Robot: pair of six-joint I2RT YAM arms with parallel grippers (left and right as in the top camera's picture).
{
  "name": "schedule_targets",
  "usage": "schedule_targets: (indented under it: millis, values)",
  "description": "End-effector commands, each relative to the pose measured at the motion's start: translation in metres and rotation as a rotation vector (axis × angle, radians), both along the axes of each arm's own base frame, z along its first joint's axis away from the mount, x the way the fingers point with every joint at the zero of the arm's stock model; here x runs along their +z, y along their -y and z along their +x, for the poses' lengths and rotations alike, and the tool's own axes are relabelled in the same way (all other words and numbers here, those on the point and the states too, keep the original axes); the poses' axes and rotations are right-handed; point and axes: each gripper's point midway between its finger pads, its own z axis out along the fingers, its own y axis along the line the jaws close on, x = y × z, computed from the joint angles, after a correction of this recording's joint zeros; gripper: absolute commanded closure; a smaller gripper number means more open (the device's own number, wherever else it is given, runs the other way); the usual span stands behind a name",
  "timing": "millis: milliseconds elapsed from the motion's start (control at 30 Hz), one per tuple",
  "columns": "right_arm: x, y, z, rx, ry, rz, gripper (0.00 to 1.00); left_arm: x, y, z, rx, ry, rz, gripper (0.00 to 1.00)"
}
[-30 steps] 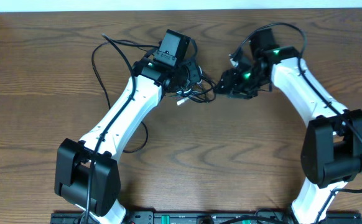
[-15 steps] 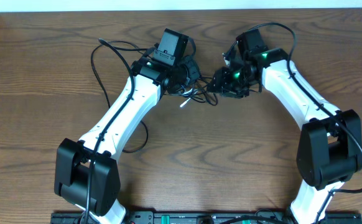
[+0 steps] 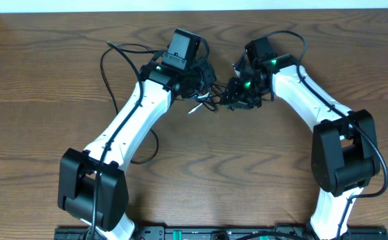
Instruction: Untangle cables
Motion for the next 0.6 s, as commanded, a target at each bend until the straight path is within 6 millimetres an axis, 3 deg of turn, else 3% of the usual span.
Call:
schedule_targets:
  millis: [0,100,233,433,567]
  values:
    - [0.038,0.008,0.008,0.021,0.099,0.053,0.64,0.004,-0.001,0.005,-0.014,0.008,-0.021,0.93]
    - [0.06,0.015,0.011,0.01,0.152,0.066,0.61,0.004,-0.004,0.008,-0.005,0.012,-0.019,0.93]
    - [0.074,0.015,0.012,-0.006,0.18,0.078,0.58,0.004,-0.005,0.008,-0.004,0.012,-0.019,0.92]
    - [0.074,0.01,0.021,-0.067,0.171,0.099,0.5,0.004,-0.005,0.008,-0.004,0.012,-0.02,0.92]
    - [0.059,-0.001,0.022,-0.069,0.141,0.089,0.48,0.004,-0.005,0.008,-0.004,0.012,-0.02,0.93]
